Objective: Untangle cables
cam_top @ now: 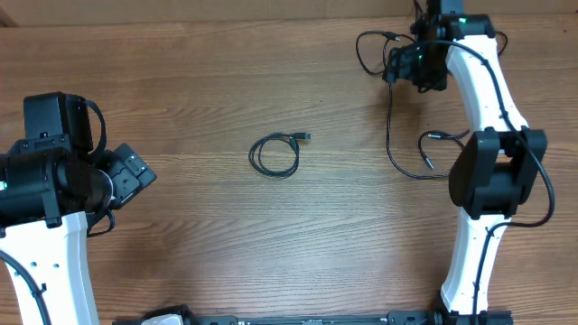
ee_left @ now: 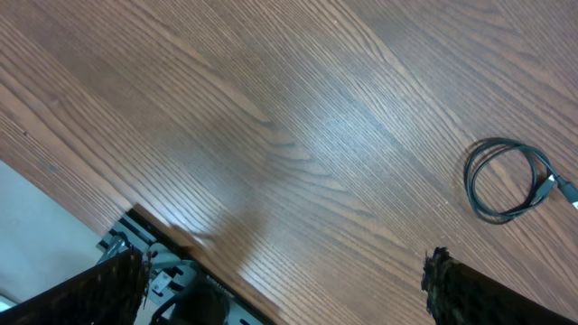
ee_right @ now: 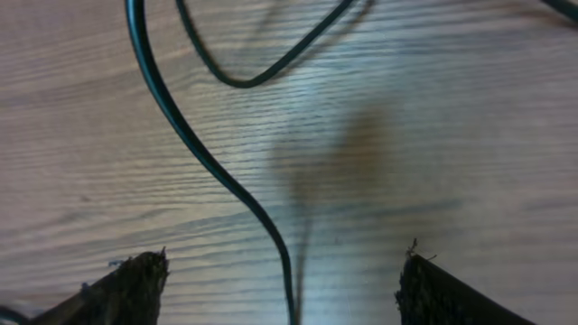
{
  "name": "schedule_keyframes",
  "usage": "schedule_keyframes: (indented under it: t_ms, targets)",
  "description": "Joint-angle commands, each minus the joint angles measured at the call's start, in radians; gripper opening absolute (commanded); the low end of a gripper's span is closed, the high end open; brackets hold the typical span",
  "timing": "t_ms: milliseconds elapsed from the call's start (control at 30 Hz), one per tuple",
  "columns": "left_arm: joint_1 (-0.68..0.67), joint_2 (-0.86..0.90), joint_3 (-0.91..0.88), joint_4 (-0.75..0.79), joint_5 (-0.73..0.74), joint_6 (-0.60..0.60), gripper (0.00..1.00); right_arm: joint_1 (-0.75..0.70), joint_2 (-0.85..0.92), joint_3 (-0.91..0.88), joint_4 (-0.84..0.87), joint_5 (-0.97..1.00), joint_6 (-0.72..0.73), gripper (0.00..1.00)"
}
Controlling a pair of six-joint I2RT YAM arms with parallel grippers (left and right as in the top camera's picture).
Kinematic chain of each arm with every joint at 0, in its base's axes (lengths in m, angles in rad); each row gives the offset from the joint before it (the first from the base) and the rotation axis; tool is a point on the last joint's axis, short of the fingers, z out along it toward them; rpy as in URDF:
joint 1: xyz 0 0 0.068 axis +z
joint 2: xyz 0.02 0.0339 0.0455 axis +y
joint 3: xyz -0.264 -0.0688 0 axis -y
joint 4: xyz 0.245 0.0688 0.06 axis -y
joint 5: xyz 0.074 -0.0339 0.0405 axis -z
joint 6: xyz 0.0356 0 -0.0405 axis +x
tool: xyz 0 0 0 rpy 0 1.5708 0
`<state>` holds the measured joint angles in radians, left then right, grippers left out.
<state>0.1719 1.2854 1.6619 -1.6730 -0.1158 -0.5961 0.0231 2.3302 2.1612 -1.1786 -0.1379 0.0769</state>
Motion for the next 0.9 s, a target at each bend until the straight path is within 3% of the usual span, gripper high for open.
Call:
schedule_keyframes:
  t_ms: [0, 133, 200, 300, 400, 467, 600, 867]
  targets:
    - [0.004, 0.004, 0.009, 0.011, 0.008, 0.013, 1.00, 0.035, 0.040, -0.014, 0.011, 0.000, -0.079, 0.80]
    - [0.004, 0.004, 0.009, 0.018, 0.013, 0.013, 0.99, 0.059, 0.063, -0.016, 0.047, 0.006, -0.082, 0.75]
    - [0.004, 0.004, 0.009, 0.020, 0.013, 0.013, 1.00, 0.066, 0.069, -0.016, 0.064, 0.011, -0.082, 0.68]
    - [0.004, 0.004, 0.009, 0.020, 0.013, 0.013, 1.00, 0.067, 0.069, -0.018, 0.086, 0.041, -0.071, 0.47]
    - [0.004, 0.004, 0.009, 0.020, 0.012, 0.014, 1.00, 0.067, 0.069, -0.018, 0.095, 0.048, -0.048, 0.44]
    - [0.004, 0.004, 0.009, 0.020, 0.013, 0.014, 0.99, 0.066, 0.069, -0.018, 0.096, 0.048, -0.048, 0.34]
    - [0.004, 0.005, 0.009, 0.021, 0.013, 0.014, 1.00, 0.066, 0.069, -0.021, 0.092, 0.048, -0.047, 0.04]
    - [0.004, 0.014, 0.009, 0.020, 0.013, 0.017, 1.00, 0.048, 0.021, 0.035, 0.052, 0.122, 0.058, 0.04]
